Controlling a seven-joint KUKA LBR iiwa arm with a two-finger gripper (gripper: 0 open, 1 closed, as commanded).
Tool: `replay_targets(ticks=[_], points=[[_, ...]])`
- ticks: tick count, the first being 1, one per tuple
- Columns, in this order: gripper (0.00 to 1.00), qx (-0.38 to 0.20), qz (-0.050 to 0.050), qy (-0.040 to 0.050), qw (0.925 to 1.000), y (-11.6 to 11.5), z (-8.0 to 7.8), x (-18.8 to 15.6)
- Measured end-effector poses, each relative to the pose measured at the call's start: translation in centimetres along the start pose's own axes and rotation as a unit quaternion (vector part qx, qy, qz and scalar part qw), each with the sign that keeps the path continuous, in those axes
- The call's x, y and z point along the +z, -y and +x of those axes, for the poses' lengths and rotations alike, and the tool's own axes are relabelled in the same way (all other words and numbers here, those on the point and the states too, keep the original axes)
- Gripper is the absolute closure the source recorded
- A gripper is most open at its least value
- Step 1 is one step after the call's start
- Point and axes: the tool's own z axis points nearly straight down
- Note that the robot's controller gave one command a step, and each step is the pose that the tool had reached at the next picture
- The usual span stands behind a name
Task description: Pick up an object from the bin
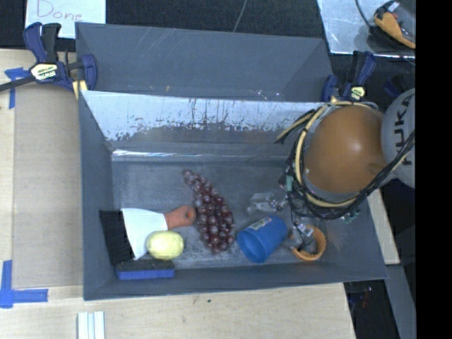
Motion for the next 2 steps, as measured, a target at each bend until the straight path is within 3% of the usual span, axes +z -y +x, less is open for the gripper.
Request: replay_targets(ticks=[1, 2], points=[[0.00, -0.256, 0.012, 0.0066, 0.9667, 2.4, -0.5, 3.6], [1.00, -0.150, 0.015, 0.0158, 0.9884, -1.9, 0.3, 3.3]])
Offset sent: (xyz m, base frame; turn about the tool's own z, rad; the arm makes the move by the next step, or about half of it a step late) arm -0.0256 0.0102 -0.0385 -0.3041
